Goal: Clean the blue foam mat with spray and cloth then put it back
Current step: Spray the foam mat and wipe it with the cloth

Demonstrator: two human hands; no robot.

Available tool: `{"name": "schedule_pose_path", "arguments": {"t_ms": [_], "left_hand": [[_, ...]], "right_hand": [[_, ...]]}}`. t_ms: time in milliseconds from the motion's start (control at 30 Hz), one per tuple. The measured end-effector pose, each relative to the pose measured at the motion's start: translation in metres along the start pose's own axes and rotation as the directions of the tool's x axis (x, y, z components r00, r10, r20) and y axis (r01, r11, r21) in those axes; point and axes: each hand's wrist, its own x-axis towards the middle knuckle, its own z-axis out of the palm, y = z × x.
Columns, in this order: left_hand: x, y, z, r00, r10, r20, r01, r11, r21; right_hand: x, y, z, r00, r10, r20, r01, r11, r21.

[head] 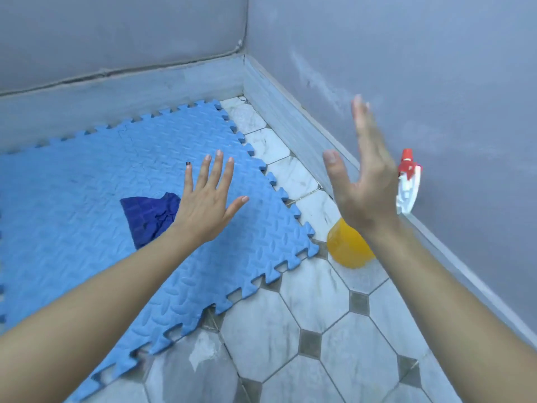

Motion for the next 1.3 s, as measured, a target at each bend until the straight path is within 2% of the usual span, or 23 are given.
{"name": "schedule_pose_path", "arguments": {"t_ms": [67, 100, 200, 300, 367, 500, 633, 733, 800, 867, 933, 967, 1033, 1067, 1133, 1200, 1300], "left_hand": [[-0.026, -0.032, 0.011, 0.995, -0.08, 0.054, 0.078, 0.996, 0.031], [-0.039, -0.047, 0.018, 0.988, -0.128, 0.08, 0.126, 0.991, 0.037], [-0.067, -0.073, 0.04, 0.943, -0.274, 0.191, 0.28, 0.96, -0.006], [-0.076, -0.067, 0.059, 0.927, -0.29, 0.239, 0.307, 0.951, -0.034], [-0.073, -0.062, 0.071, 0.925, -0.293, 0.243, 0.314, 0.948, -0.053], [-0.049, -0.064, 0.084, 0.924, -0.335, 0.187, 0.356, 0.93, -0.093], [-0.018, -0.08, 0.093, 0.894, -0.419, 0.157, 0.438, 0.891, -0.119], [0.018, -0.111, 0.096, 0.847, -0.508, 0.155, 0.528, 0.835, -0.152], [0.034, -0.123, 0.099, 0.836, -0.527, 0.157, 0.548, 0.82, -0.166], [0.026, -0.116, 0.099, 0.882, -0.441, 0.163, 0.464, 0.873, -0.149], [-0.005, -0.096, 0.094, 0.96, -0.211, 0.183, 0.236, 0.964, -0.123], [-0.026, -0.085, 0.088, 0.973, -0.075, 0.218, 0.099, 0.99, -0.105], [-0.061, -0.071, 0.075, 0.948, 0.118, 0.296, -0.088, 0.99, -0.115], [-0.067, -0.072, 0.071, 0.933, 0.151, 0.328, -0.113, 0.984, -0.135], [-0.043, -0.088, 0.072, 0.93, 0.159, 0.333, -0.119, 0.984, -0.136], [0.012, -0.106, 0.085, 0.954, 0.131, 0.269, -0.113, 0.99, -0.081], [0.12, -0.13, 0.103, 0.974, -0.032, 0.224, 0.046, 0.997, -0.055]], "right_hand": [[-0.012, -0.012, 0.046, 0.976, -0.09, 0.199, 0.085, 0.996, 0.036], [-0.022, -0.013, 0.069, 0.94, -0.094, 0.328, 0.087, 0.996, 0.034], [-0.054, 0.006, 0.127, 0.76, -0.054, 0.647, 0.14, 0.987, -0.082], [-0.07, 0.029, 0.156, 0.644, -0.001, 0.765, 0.231, 0.953, -0.194], [-0.07, 0.04, 0.171, 0.631, 0.01, 0.776, 0.248, 0.945, -0.214], [-0.05, 0.062, 0.201, 0.687, 0.063, 0.724, 0.215, 0.934, -0.286], [-0.035, 0.088, 0.223, 0.771, 0.172, 0.613, 0.027, 0.953, -0.301], [-0.037, 0.101, 0.228, 0.819, 0.259, 0.512, -0.18, 0.963, -0.199], [-0.034, 0.104, 0.23, 0.823, 0.324, 0.466, -0.297, 0.946, -0.132], [-0.034, 0.105, 0.231, 0.795, 0.354, 0.492, -0.298, 0.935, -0.191], [-0.034, 0.104, 0.231, 0.766, 0.354, 0.537, -0.256, 0.934, -0.25], [-0.031, 0.101, 0.231, 0.751, 0.366, 0.549, -0.259, 0.929, -0.265], [-0.023, 0.094, 0.228, 0.713, 0.409, 0.57, -0.28, 0.911, -0.304], [-0.019, 0.092, 0.226, 0.69, 0.423, 0.587, -0.28, 0.904, -0.322], [-0.015, 0.096, 0.22, 0.67, 0.396, 0.628, -0.224, 0.914, -0.338], [-0.019, 0.11, 0.215, 0.693, 0.296, 0.657, -0.12, 0.946, -0.3], [-0.025, 0.13, 0.217, 0.744, 0.238, 0.624, -0.091, 0.962, -0.259]]}}
